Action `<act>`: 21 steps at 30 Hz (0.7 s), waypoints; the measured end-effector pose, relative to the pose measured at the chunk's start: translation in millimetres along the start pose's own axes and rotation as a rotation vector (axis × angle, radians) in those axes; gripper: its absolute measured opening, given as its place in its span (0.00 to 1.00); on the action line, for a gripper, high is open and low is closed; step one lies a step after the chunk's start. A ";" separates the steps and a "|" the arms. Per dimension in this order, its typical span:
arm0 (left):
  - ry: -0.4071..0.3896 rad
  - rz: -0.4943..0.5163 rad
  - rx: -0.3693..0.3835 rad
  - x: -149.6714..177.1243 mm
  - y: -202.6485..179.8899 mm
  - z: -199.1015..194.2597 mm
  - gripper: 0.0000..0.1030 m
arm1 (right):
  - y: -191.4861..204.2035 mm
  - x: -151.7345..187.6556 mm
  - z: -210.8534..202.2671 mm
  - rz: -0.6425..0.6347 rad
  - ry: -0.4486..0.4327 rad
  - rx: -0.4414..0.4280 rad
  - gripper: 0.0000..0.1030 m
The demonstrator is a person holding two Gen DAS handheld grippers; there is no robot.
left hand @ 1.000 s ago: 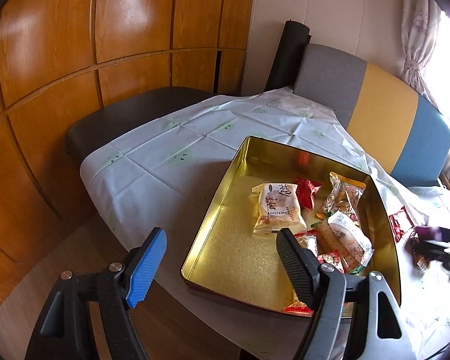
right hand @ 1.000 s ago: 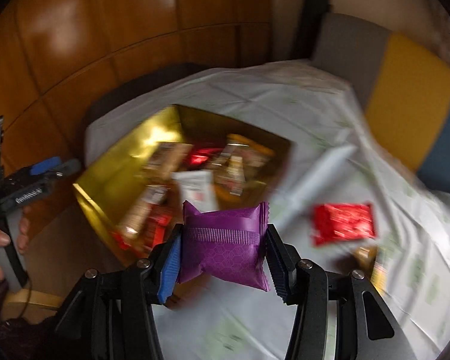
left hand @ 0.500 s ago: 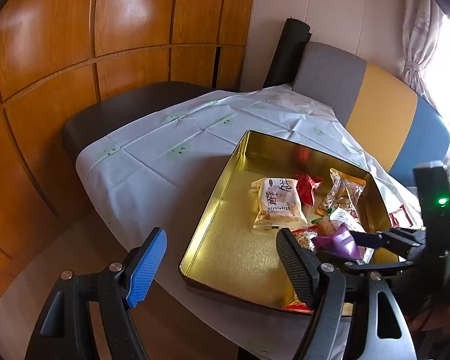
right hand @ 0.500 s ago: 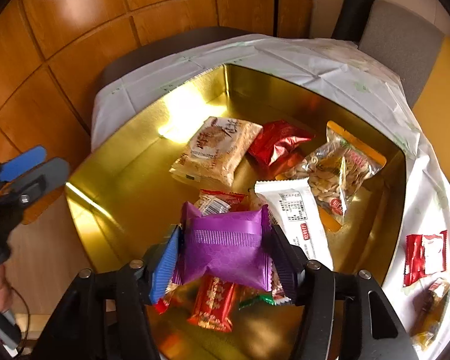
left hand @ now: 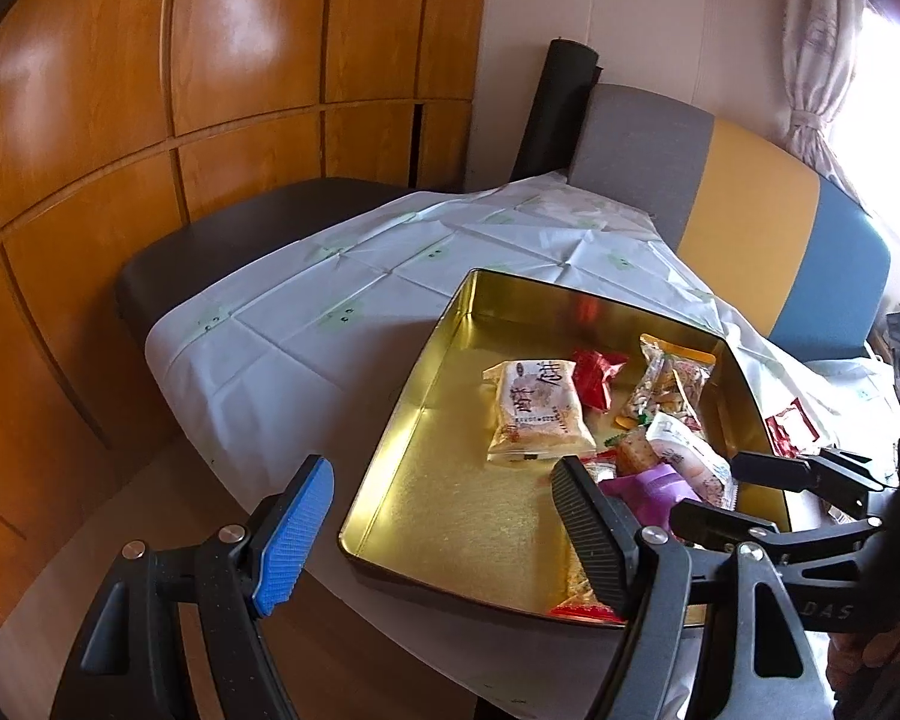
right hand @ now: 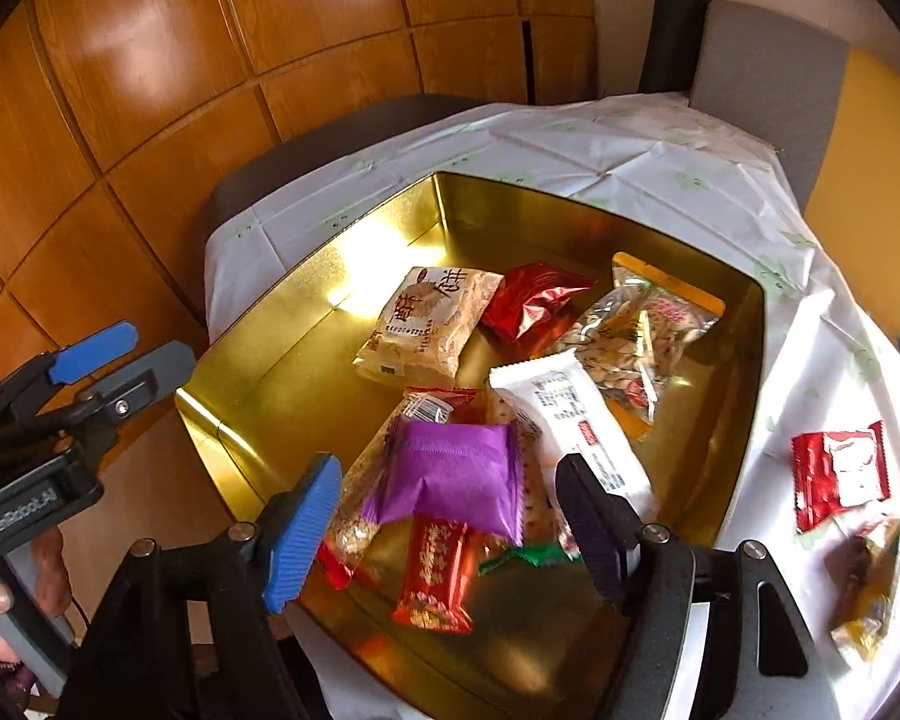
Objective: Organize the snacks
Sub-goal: 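Carry the purple packet into the gold tray and open the right gripper, then move both grippers back from the tray to the snacks on the cloth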
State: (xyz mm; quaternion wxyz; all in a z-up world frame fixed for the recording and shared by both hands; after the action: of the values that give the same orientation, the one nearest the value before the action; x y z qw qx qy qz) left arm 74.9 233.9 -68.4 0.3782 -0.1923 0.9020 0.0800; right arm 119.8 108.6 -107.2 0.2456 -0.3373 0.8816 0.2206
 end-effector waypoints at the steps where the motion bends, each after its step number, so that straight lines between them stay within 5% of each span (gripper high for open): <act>1: -0.002 0.006 0.003 -0.2 -2.4 -1.3 0.74 | -0.8 1.2 -3.5 -0.001 -0.006 0.005 0.72; 21: -0.033 0.118 0.043 0.3 -39.2 -23.6 0.75 | -86.9 33.4 -94.0 0.119 -0.118 0.151 0.74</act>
State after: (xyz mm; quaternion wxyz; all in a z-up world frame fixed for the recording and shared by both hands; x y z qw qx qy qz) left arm 75.3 191.2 -52.0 0.3915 -0.1290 0.9071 0.0858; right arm 132.3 -18.5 -72.5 0.3083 -0.2513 0.8982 0.1870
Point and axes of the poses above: each gripper's, at about its wrist camera, not at the fingertips, and z roughly the way its jaws point, y to its left, x to its underside, the point moved 10 cm from there along z, roughly the way its jaws point, and after that the axes turned 7 degrees about -x, right-handed, at the moved point
